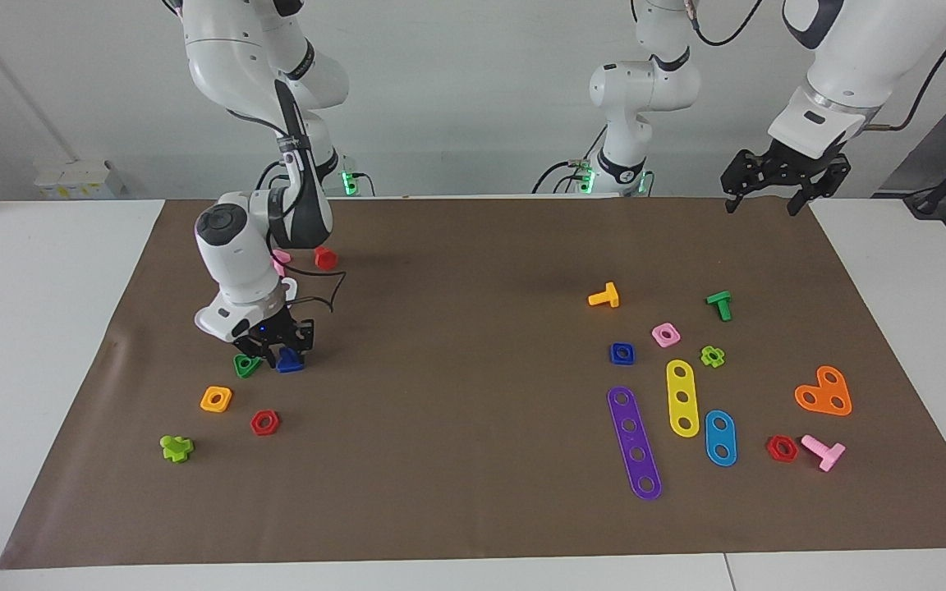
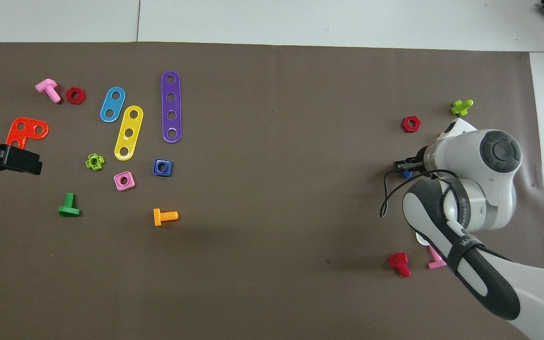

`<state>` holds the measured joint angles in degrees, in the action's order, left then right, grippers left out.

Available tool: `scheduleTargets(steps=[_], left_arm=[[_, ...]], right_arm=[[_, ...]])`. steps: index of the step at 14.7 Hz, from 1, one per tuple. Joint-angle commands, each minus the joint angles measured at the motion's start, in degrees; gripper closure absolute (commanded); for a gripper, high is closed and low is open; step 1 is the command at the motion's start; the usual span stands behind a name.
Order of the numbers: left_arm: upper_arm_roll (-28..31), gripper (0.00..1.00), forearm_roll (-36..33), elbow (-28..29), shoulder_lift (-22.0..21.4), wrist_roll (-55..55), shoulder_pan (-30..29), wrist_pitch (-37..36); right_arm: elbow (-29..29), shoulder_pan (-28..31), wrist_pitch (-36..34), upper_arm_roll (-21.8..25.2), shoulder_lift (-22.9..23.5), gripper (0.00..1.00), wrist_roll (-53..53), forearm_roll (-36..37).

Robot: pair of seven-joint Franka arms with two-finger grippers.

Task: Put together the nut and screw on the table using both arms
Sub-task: 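Grasp the blue bolt with the right gripper and lift it, then carry the blue bolt to the table centre and set it upright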

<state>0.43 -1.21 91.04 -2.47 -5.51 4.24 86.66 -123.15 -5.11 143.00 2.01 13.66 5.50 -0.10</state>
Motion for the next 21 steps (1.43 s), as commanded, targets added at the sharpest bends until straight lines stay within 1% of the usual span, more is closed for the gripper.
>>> scheduleTargets(steps=[1,2,3,8,11,13,16,18,21], left_arm=[[-0.34,0.0,0.86,1.51,-1.58,-0.29,-0.72,-0.27],[-0.34,0.0,0.86,1.6,-1.58,-0.29,-0.72,-0.27],[-0.34,0.0,0.86,1.51,-1.58,-0.29,-0.72,-0.27],[-0.34,0.0,0.86,1.51,-1.58,-0.29,-0.72,-0.27],[-0.34,0.0,0.86,1.51,-1.58,-0.29,-0.72,-0.27],[-0.34,0.0,0.86,1.51,-1.58,-0.29,-0.72,-0.27],[-0.34,0.0,0.86,1.51,-1.58,-0.29,-0.72,-0.18],[-0.34,0.0,0.86,1.6,-1.58,-0.29,-0.72,-0.27],[-0.34,0.0,0.86,1.51,-1.58,-0.29,-0.72,-0.18]], right_arm=[[-0.69,0.72,1.58,-0.34,-0.04,0.7,3.11,-1.13],[-0.69,0.72,1.58,-0.34,-0.04,0.96,3.46,-1.13],[-0.69,0.72,1.49,-0.34,-0.04,1.0,3.38,-1.22],[-0.69,0.72,1.49,-0.34,-0.04,1.0,3.03,-1.22],[0.44,0.63,-0.35,-0.34,-0.47,1.0,3.03,-1.13],[3.77,0.46,-5.34,-0.34,-1.35,1.0,2.42,-1.13],[10.53,-0.34,-13.77,-0.34,-2.93,1.0,-2.5,-1.13],[16.42,-1.47,-20.89,-0.61,-2.94,1.0,-5.84,-1.13],[22.75,-3.4,-27.06,-0.61,-2.59,1.0,-9.71,-1.04]])
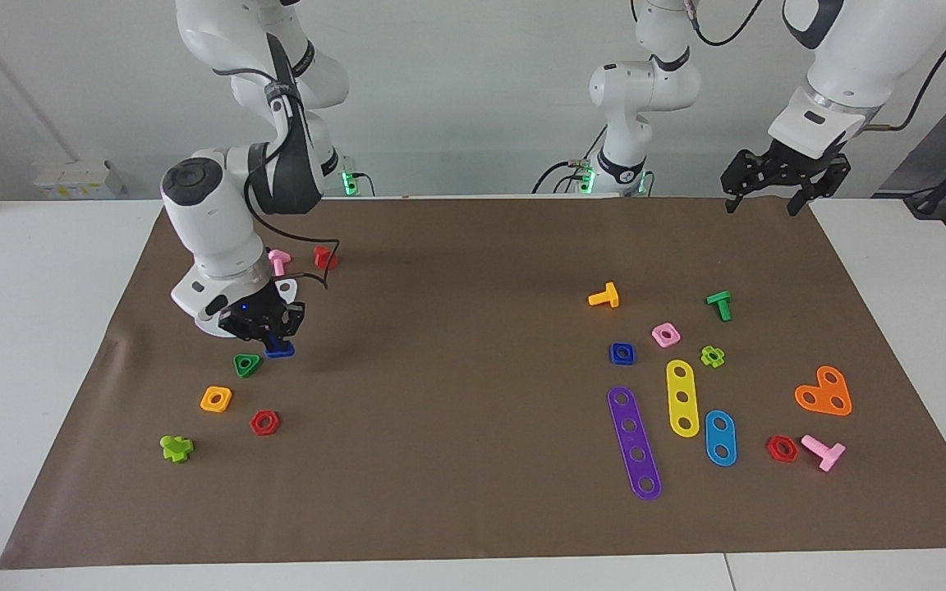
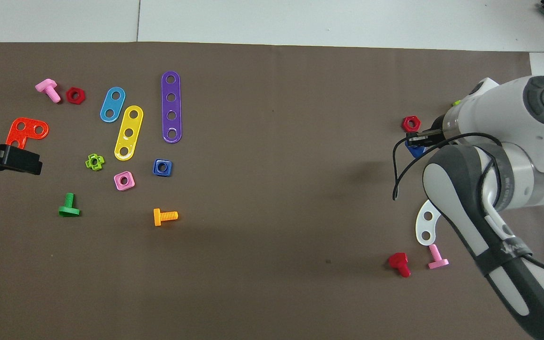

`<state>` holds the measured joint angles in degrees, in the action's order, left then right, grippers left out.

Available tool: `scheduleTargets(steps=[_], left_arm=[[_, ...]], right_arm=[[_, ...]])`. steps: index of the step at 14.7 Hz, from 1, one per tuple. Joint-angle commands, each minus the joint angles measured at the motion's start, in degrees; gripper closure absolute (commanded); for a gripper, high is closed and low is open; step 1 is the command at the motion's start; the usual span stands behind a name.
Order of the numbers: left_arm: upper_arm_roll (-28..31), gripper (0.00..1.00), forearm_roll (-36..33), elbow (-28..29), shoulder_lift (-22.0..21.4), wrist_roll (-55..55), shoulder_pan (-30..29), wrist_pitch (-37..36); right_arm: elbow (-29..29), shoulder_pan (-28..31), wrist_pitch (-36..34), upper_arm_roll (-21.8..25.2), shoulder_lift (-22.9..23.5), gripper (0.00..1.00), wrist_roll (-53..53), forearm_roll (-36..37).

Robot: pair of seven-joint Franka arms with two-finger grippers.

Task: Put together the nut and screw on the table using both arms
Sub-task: 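Carry the blue bolt to the table centre and set it upright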

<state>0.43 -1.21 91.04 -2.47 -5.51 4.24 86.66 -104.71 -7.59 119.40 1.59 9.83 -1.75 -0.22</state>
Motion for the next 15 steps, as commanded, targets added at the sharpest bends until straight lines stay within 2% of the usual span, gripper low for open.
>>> scheduleTargets(steps=[1,4,7,10,15], left_arm=[[-0.34,0.0,0.86,1.51,-1.58,-0.29,-0.72,-0.27],[-0.34,0.0,0.86,1.51,-1.58,-0.29,-0.72,-0.27],[-0.34,0.0,0.86,1.51,-1.58,-0.2,-0.72,-0.27],[-0.34,0.0,0.86,1.51,-1.58,-0.29,-0.72,-0.27],[-0.34,0.0,0.86,1.51,-1.58,-0.2,-0.72,-0.27]], right_arm=[[6.43,-2.24,-4.78,-0.19,1.51,1.0,-4.2,-0.74],[11.27,-7.51,-6.98,-0.19,3.96,1.0,-11.49,-0.13],[17.86,-13.57,-8.22,-0.27,9.49,1.0,-19.83,-0.39],[18.32,-19.64,-6.99,-0.19,12.66,1.0,-28.28,0.05],[17.88,-24.83,-2.42,-0.27,15.39,1.0,-34.62,0.22]])
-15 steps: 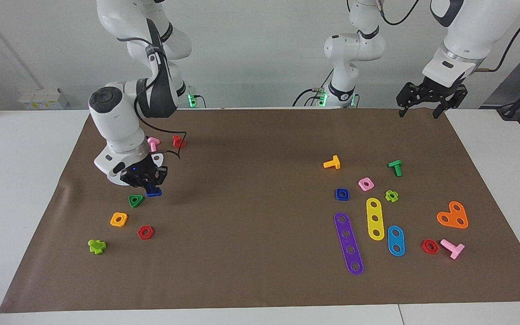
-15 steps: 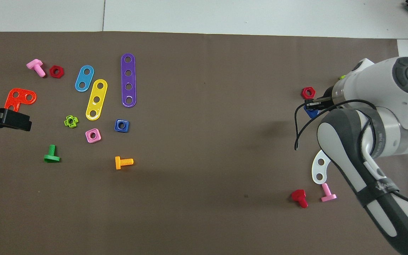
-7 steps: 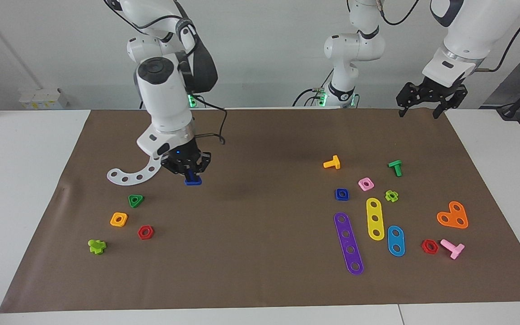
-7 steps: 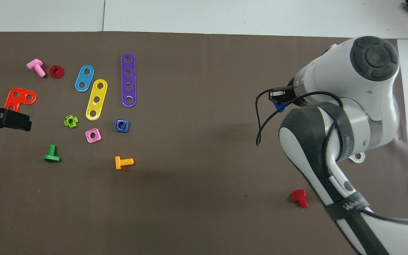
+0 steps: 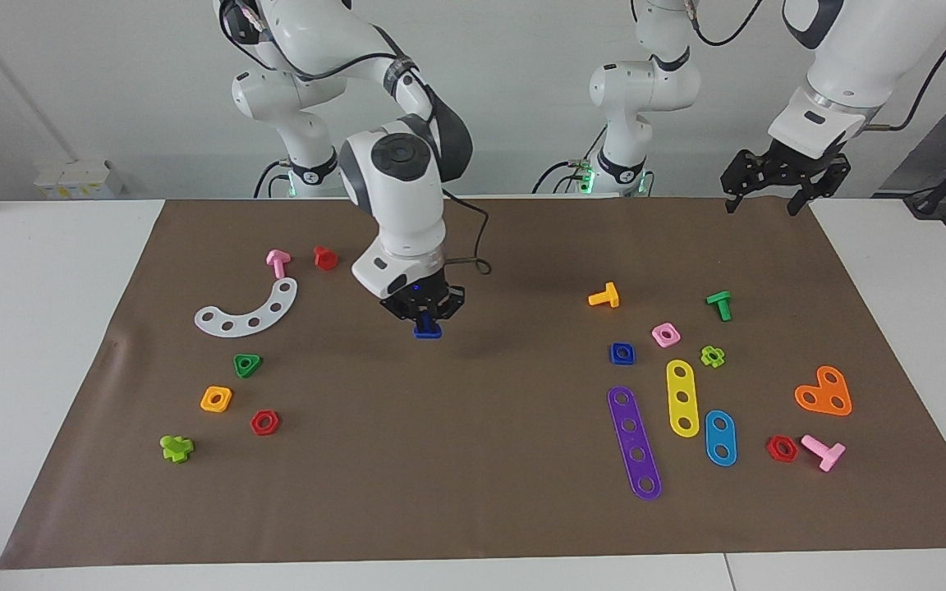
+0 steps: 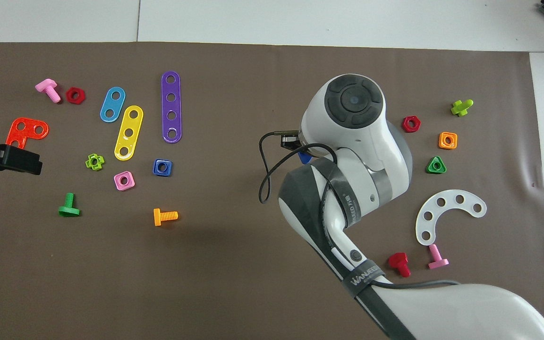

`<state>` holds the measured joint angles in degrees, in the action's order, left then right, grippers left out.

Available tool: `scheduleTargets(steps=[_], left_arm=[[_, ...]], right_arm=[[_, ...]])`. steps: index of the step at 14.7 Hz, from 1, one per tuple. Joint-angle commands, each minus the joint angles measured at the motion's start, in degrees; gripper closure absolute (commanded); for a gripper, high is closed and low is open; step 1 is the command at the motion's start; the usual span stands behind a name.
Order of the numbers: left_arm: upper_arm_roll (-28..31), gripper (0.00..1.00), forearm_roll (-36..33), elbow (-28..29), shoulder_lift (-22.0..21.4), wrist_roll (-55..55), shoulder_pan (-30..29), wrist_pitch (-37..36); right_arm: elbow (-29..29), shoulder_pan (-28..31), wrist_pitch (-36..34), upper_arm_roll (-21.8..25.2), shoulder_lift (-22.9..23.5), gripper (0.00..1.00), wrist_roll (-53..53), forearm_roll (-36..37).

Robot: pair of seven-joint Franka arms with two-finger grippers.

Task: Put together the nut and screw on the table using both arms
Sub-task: 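Carry the blue bolt to the table centre and set it upright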

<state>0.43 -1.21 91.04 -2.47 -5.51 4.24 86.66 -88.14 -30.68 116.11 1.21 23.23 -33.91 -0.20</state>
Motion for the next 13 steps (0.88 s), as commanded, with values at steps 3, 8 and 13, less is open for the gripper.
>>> scheduleTargets(steps=[3,8,13], left_arm=[[-0.34,0.0,0.86,1.51,-1.58,-0.29,-0.72,-0.27],[-0.34,0.0,0.86,1.59,-1.58,-0.29,-0.72,-0.27],[-0.34,0.0,0.86,1.59,-1.58,-0.29,-0.72,-0.27]], right_arm=[[0.25,-3.85,4.3,0.11,4.44,1.0,-4.67,0.46],[-6.33,-4.48,10.53,0.11,5.07,1.0,-6.61,1.61],[-10.74,-4.57,12.83,0.11,3.49,1.0,-6.96,1.96]])
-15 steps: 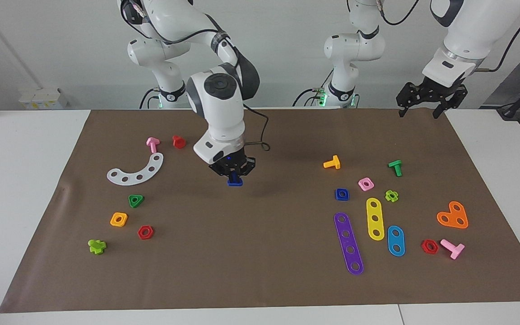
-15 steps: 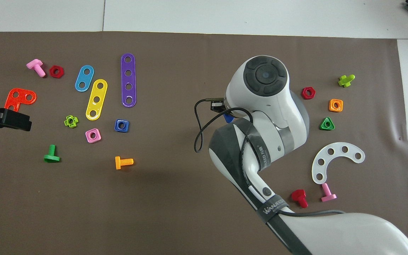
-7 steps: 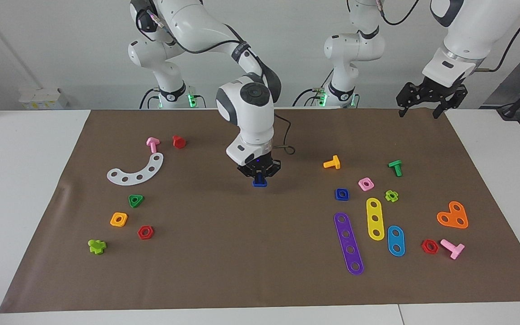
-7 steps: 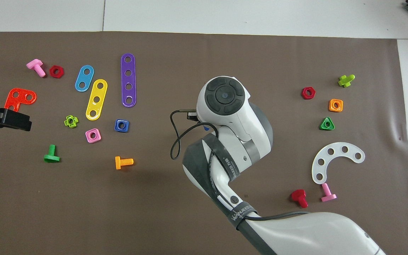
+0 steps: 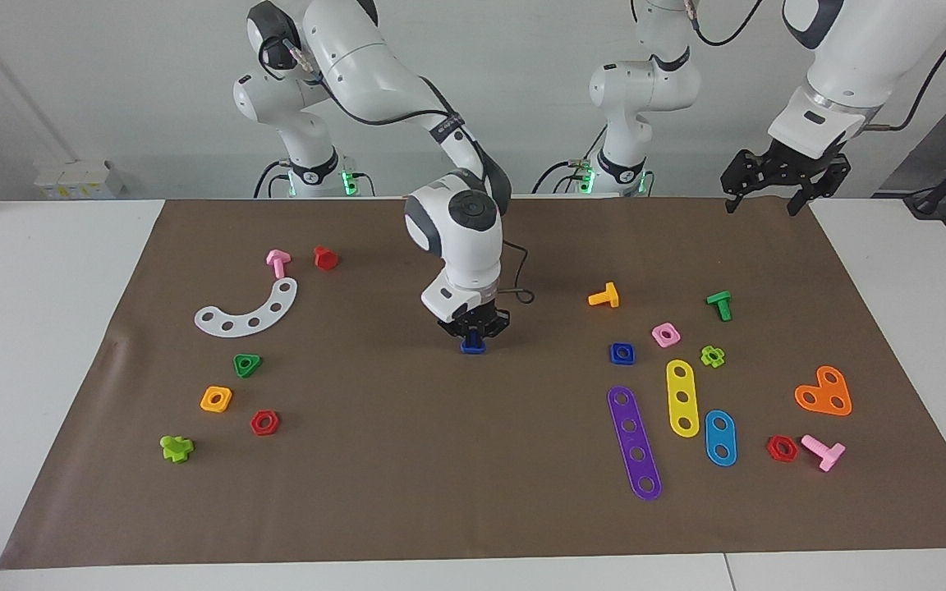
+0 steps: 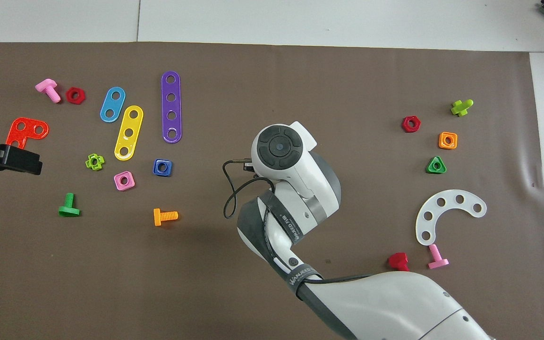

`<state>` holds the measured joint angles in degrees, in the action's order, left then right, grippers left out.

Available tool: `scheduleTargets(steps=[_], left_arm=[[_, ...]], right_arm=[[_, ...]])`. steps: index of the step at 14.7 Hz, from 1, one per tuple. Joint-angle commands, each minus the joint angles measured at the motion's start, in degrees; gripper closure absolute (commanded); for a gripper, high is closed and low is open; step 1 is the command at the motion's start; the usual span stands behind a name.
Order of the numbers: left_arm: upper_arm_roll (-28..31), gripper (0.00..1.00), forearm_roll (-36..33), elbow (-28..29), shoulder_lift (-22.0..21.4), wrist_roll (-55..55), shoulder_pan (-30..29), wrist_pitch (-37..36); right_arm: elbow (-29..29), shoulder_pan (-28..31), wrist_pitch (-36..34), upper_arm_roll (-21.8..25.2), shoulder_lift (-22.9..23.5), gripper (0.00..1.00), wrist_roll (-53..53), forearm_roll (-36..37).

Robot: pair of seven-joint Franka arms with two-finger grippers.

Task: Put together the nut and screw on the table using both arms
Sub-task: 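Carry the blue bolt to the table centre and set it upright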

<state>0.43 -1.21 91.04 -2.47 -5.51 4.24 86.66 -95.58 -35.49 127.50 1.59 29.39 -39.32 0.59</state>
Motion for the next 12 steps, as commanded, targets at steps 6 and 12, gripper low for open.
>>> scheduleTargets(steps=[6,12], left_arm=[[-0.34,0.0,0.86,1.51,-1.57,-0.29,-0.72,-0.27],[-0.34,0.0,0.77,1.33,-1.49,-0.11,-0.72,-0.01]], right_arm=[[-6.02,0.24,5.03,-0.27,-3.2,0.97,-1.64,1.17],[-6.11,0.15,4.86,-0.27,-4.25,0.0,-4.19,1.17]])
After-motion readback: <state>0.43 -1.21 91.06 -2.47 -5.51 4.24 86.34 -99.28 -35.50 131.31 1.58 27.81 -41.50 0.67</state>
